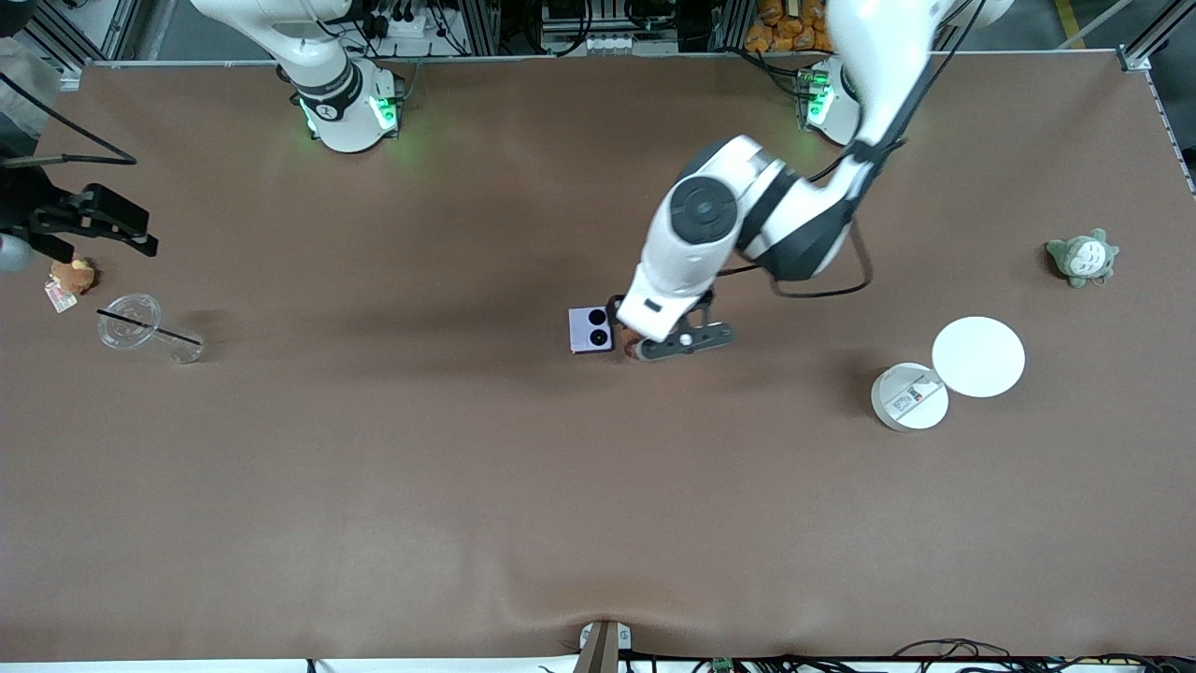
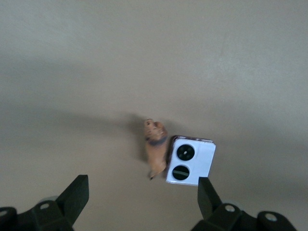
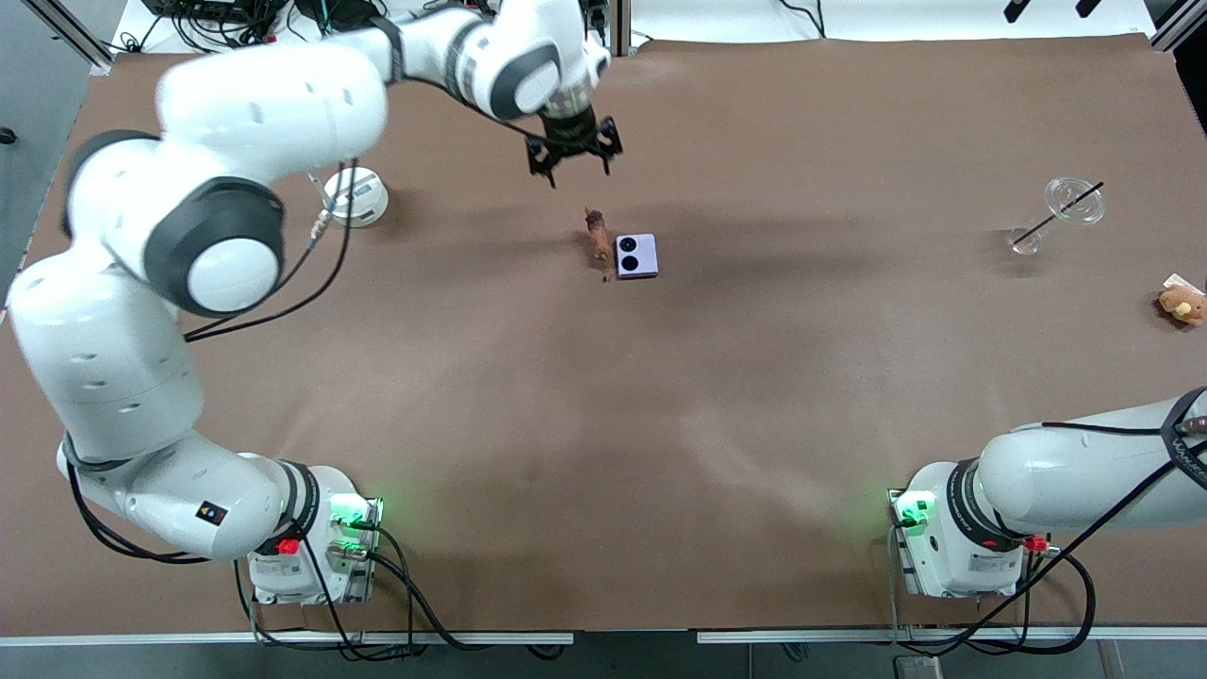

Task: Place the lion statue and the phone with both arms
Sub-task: 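Reach the left gripper down to the brown lion figurine, then close the left gripper on the lion figurine and lift it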

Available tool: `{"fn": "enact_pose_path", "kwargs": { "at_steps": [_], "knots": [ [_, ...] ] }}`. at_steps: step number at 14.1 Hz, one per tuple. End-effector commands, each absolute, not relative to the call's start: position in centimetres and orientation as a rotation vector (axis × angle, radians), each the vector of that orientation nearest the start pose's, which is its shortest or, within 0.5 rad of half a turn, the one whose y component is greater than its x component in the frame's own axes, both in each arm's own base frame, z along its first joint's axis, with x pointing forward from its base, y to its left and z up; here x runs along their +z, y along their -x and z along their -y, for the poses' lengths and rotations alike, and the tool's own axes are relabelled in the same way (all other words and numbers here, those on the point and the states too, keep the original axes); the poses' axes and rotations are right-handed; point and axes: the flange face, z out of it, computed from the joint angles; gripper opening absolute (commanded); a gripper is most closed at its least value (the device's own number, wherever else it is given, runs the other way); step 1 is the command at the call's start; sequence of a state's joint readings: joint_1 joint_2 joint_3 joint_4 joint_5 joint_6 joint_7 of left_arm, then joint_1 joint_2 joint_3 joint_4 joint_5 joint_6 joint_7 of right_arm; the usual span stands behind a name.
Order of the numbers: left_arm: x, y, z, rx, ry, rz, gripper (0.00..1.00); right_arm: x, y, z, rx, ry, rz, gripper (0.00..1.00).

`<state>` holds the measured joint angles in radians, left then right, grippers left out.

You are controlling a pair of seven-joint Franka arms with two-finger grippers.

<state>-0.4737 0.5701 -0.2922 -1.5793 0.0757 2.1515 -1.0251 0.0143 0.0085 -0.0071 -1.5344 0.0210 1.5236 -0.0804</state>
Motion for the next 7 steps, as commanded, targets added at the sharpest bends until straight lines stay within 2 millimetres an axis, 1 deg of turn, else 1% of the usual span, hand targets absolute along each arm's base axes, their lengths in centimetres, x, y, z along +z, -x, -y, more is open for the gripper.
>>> {"fn": "enact_pose_path", "kwargs": {
  "at_steps": [1, 2, 3, 5, 6, 7],
  "knots": [
    [26.8, -52.2, 48.0, -0.008, 3.146, 0.530, 1.00, 61.5, -57.1, -2.3, 0.052, 3.115, 0.173, 1.00],
    [25.5, -51.8, 48.5, -0.042, 3.131, 0.568, 1.00, 60.2, -57.9, -2.4, 0.066, 3.116, 0.175, 1.00],
    [24.6, -51.7, 48.4, -0.053, 3.113, 0.590, 1.00, 59.6, -58.3, -2.3, 0.078, 3.116, 0.172, 1.00],
    [23.0, -51.4, 48.2, -0.027, 3.094, 0.599, 1.00, 59.6, -58.3, -2.5, 0.074, 3.114, 0.177, 1.00],
    [22.2, -51.1, 48.3, -0.014, 3.089, 0.593, 0.97, 59.8, -58.4, -2.9, 0.059, 3.114, 0.188, 1.00],
    [21.7, -50.7, 48.7, -0.004, 3.084, 0.590, 0.88, 60.1, -58.4, -4.1, 0.038, 3.113, 0.217, 1.00]
  ]
}}
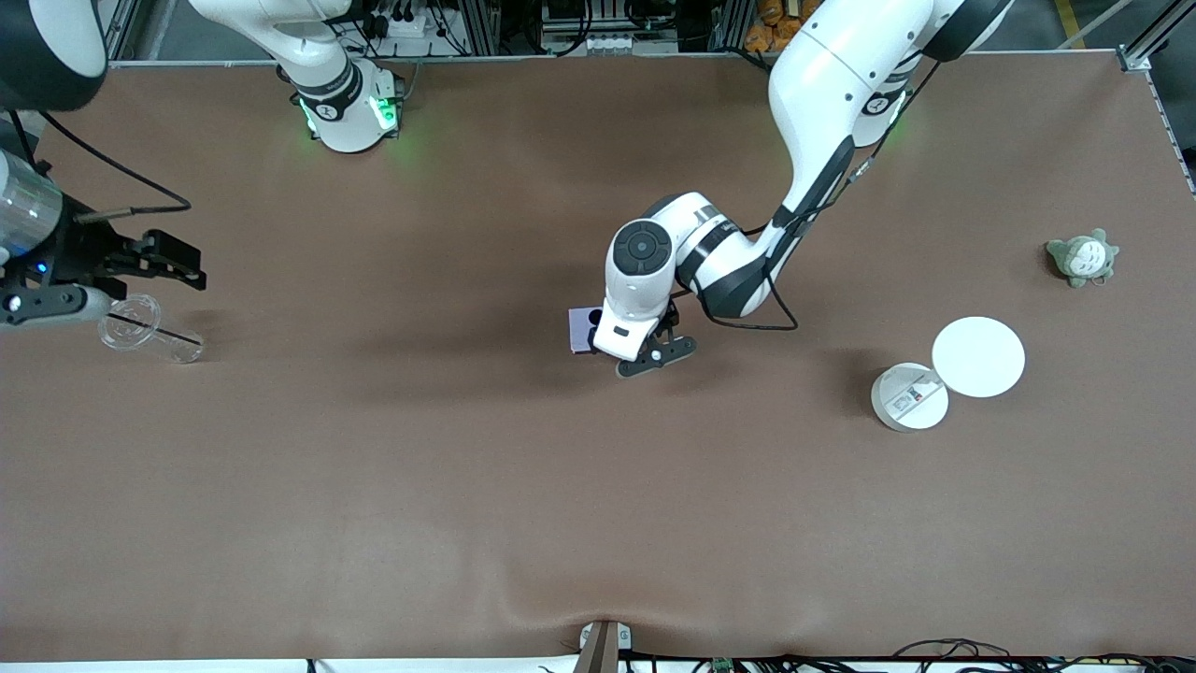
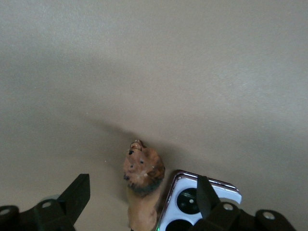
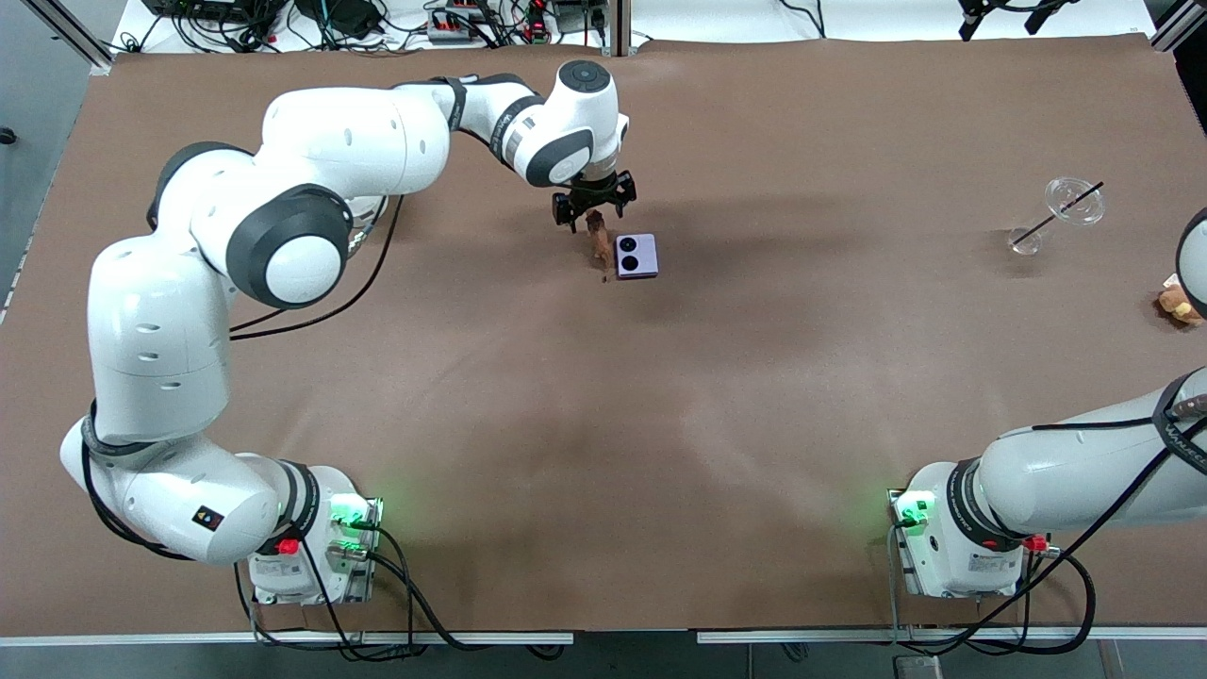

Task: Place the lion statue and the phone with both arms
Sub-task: 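Close the left gripper on the lion figurine and lift it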

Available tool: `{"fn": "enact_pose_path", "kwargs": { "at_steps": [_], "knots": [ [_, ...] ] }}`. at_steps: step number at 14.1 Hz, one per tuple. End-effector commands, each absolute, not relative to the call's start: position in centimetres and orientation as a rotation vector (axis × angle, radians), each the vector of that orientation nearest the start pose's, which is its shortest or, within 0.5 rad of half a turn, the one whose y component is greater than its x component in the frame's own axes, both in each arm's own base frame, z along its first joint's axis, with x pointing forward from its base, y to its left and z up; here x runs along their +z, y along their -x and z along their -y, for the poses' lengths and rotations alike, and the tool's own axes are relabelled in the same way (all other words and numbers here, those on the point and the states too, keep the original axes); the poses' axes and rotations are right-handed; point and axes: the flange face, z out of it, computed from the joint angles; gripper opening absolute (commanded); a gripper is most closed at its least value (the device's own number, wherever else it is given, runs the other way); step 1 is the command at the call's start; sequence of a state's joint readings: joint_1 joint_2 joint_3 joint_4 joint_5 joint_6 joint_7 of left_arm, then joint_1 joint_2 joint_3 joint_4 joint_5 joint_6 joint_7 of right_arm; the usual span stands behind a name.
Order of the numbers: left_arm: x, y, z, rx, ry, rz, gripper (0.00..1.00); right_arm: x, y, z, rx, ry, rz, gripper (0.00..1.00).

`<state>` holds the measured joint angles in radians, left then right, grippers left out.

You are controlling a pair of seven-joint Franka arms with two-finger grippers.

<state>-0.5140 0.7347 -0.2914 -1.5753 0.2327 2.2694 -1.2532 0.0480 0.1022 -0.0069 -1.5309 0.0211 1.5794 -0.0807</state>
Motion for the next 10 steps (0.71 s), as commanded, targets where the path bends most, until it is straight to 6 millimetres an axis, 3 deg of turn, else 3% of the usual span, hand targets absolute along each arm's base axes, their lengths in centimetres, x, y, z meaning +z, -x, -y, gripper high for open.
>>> {"fn": "enact_pose_path", "kwargs": {
  "at_steps": [1, 5, 8, 10],
  "knots": [
    [21.6, -50.4, 48.9, -0.005, 3.083, 0.595, 0.69, 60.4, -58.3, -4.8, 0.029, 3.112, 0.236, 1.00],
    [21.1, -50.5, 48.6, 0.000, 3.075, 0.598, 0.03, 61.0, -58.3, -5.5, 0.010, 3.109, 0.248, 1.00],
    [21.9, -51.5, 47.8, -0.029, 3.081, 0.561, 0.00, 60.7, -58.3, -5.6, 0.017, 3.108, 0.258, 1.00],
    [23.9, -53.9, 45.4, -0.096, 3.090, 0.475, 0.00, 60.5, -58.3, -5.6, 0.029, 3.108, 0.260, 1.00]
  ]
}}
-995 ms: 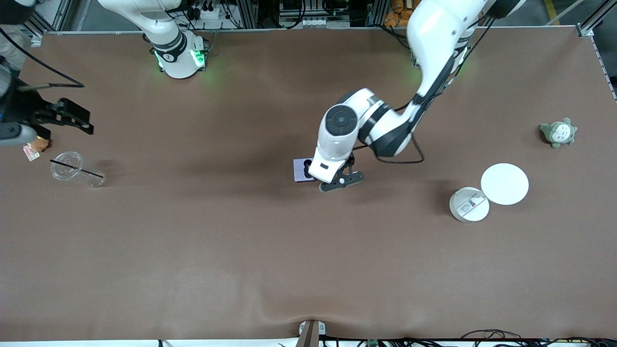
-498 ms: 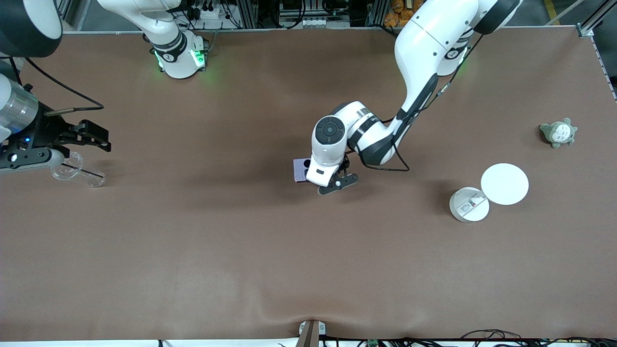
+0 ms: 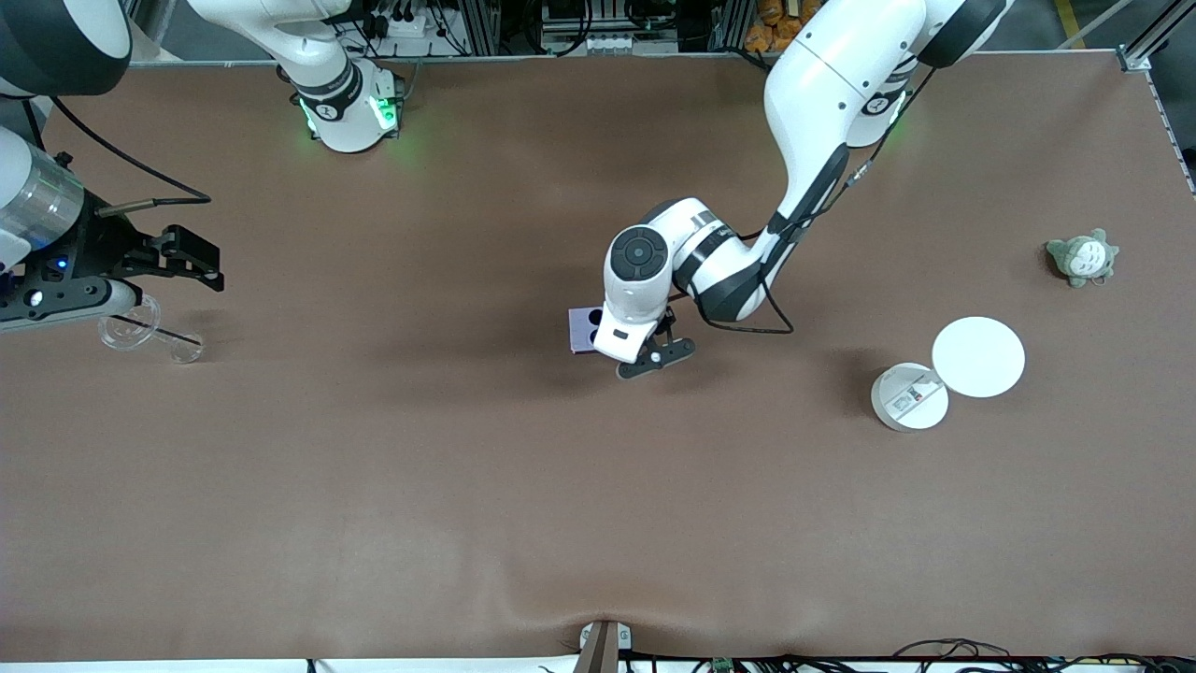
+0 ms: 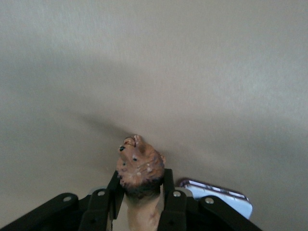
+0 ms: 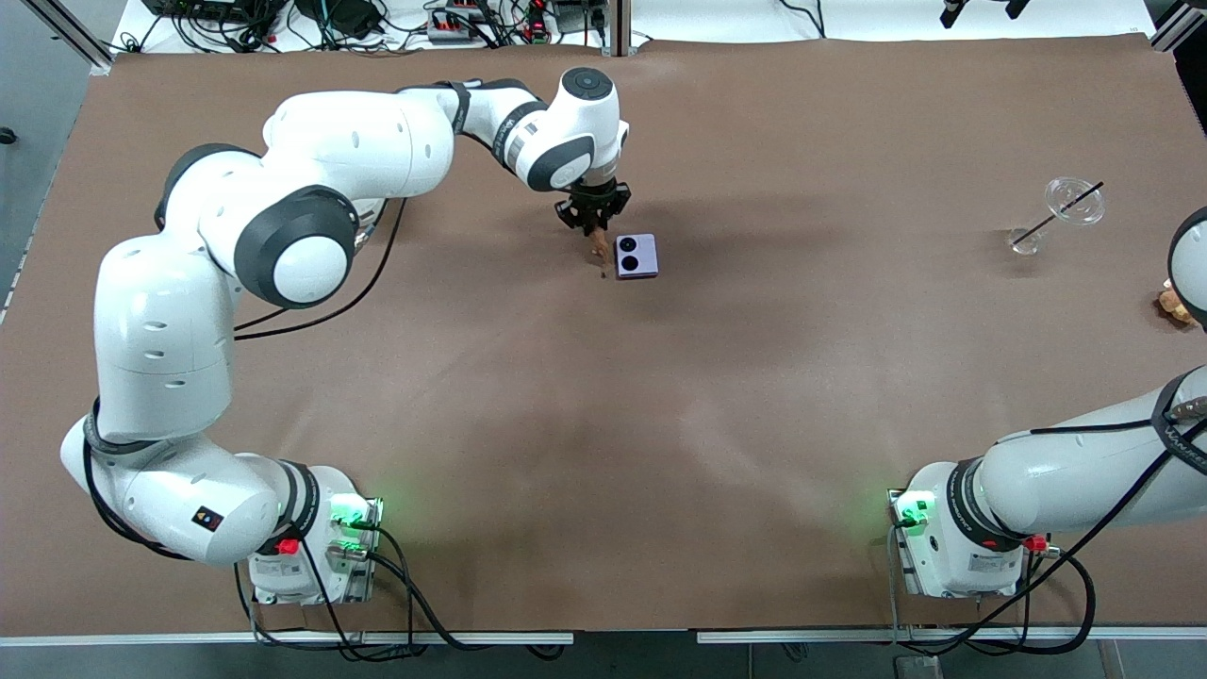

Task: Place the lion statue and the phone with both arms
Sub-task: 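Close the left gripper on the lion figurine and lift it, then carry the lion figurine with the left gripper toward the white cylinder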

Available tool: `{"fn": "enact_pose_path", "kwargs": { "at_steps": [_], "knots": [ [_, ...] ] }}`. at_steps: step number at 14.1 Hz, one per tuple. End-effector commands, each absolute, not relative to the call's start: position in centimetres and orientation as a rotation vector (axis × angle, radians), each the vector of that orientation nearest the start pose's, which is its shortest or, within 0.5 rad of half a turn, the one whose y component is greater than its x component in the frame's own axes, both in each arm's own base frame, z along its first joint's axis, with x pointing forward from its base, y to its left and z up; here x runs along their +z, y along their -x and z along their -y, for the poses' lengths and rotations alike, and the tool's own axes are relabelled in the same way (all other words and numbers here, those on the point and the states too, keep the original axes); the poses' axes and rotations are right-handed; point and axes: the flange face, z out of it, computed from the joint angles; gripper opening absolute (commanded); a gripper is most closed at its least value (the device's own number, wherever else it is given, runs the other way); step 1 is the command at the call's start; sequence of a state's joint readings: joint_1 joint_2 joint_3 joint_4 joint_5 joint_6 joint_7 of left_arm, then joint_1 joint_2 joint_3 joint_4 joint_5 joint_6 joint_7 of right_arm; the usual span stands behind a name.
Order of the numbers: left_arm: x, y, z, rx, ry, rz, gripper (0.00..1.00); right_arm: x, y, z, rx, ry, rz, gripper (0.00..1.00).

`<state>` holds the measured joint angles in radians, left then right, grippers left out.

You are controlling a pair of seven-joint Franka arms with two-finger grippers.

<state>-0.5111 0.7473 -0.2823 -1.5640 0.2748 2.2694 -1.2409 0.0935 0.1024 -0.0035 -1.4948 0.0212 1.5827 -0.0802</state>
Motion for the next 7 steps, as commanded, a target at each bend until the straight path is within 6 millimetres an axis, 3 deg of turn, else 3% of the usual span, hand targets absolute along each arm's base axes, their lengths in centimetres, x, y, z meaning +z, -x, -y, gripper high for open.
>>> {"fn": "enact_pose_path", "kwargs": {
  "at_steps": [1, 4, 7],
  "knots": [
    [24.7, -55.1, 44.2, -0.108, 3.092, 0.454, 0.00, 60.1, -58.4, -5.3, 0.041, 3.107, 0.250, 1.00],
    [26.6, -58.2, 39.4, -0.097, 3.069, 0.369, 0.00, 60.0, -58.4, -6.7, 0.044, 3.096, 0.278, 1.00],
    [28.9, -62.1, 33.0, -0.112, 3.070, 0.300, 0.00, 59.9, -58.2, -8.1, 0.044, 3.098, 0.309, 1.00]
  ]
}}
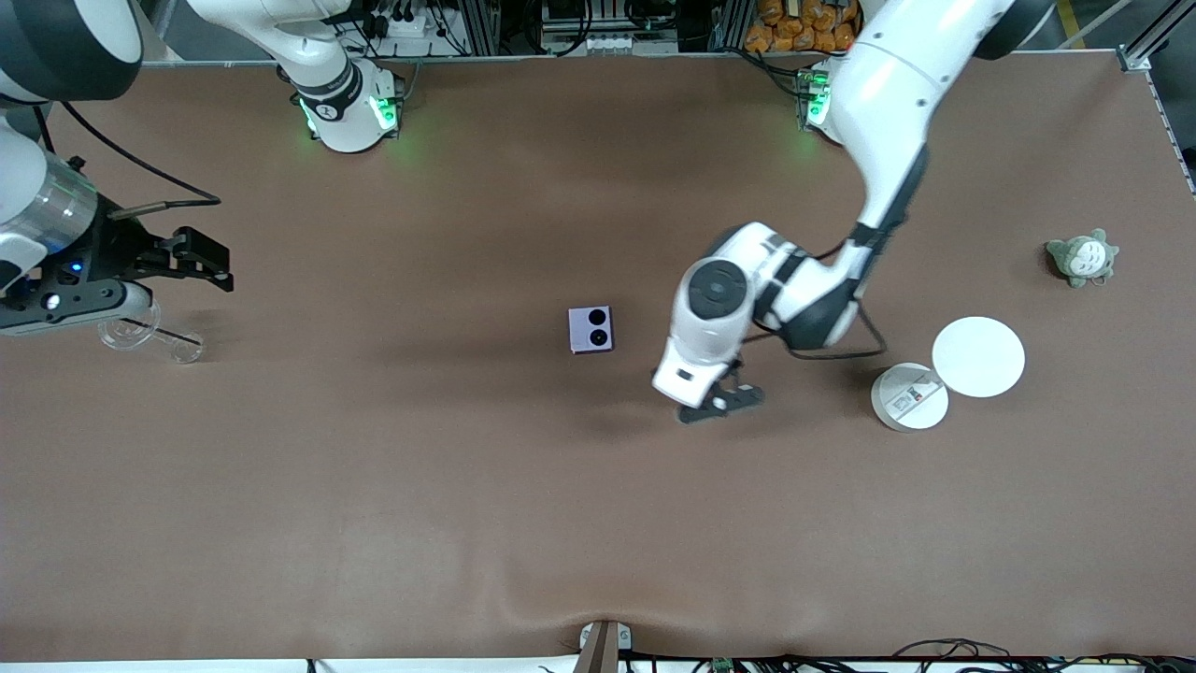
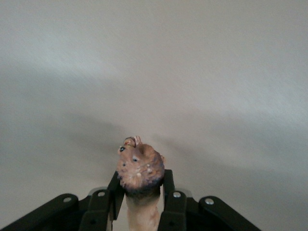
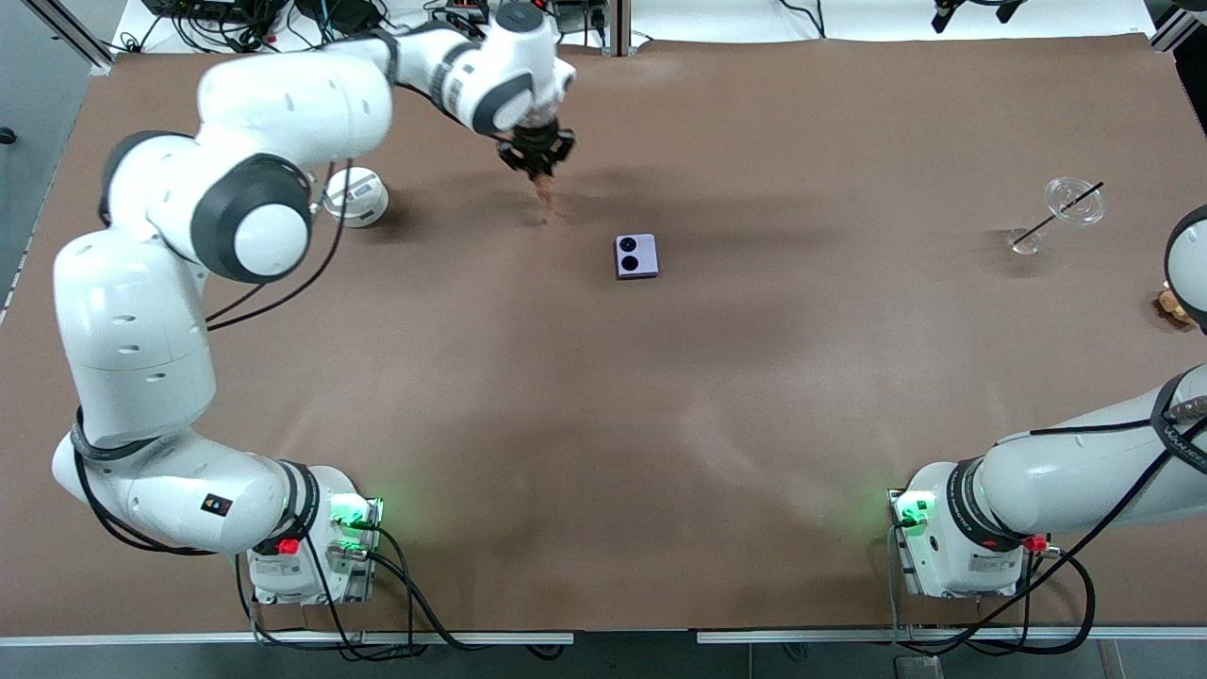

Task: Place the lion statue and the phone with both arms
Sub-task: 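Carry the lion figurine with the left gripper toward the white cylinder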

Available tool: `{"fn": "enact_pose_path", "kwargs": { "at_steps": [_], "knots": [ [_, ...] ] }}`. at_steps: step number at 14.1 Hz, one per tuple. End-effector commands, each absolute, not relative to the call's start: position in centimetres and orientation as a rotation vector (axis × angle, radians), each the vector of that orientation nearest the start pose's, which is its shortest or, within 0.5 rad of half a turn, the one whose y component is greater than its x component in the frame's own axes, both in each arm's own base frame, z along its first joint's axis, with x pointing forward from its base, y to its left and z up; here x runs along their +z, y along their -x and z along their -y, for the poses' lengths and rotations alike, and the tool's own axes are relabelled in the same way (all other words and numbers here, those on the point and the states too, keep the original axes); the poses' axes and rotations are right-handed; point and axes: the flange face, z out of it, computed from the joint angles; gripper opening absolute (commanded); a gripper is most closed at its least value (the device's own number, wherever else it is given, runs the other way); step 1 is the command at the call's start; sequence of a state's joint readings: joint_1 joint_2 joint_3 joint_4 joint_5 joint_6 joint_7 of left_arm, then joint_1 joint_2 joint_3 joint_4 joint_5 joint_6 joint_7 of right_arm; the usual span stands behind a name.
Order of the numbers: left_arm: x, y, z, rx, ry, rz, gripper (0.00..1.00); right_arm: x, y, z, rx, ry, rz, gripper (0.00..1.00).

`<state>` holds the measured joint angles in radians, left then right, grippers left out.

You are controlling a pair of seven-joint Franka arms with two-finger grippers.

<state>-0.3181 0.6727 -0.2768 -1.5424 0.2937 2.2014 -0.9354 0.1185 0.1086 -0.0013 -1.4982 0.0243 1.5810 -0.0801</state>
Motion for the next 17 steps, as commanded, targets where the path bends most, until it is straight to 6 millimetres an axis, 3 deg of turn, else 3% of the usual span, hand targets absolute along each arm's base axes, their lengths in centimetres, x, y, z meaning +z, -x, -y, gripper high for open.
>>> {"fn": "enact_pose_path", "kwargs": {
  "at_steps": [1, 4, 7, 11, 17],
  "knots": [
    [29.1, -63.0, 31.2, -0.110, 3.069, 0.277, 0.00, 60.0, -58.3, -7.8, 0.040, 3.096, 0.297, 1.00],
    [29.0, -65.1, 26.5, -0.090, 3.065, 0.183, 0.00, 60.2, -58.3, -7.8, 0.033, 3.095, 0.297, 1.00],
    [29.0, -66.1, 23.4, -0.059, 3.056, 0.072, 0.00, 60.1, -58.3, -7.9, 0.035, 3.095, 0.299, 1.00],
    [28.8, -66.6, 21.1, -0.013, 3.053, -0.035, 0.00, 60.3, -58.7, -7.5, -0.006, 3.093, 0.289, 1.00],
    [28.2, -66.5, 19.8, 0.047, 3.034, -0.046, 0.00, 60.2, -58.7, -8.0, -0.003, 3.082, 0.301, 1.00]
  ]
}}
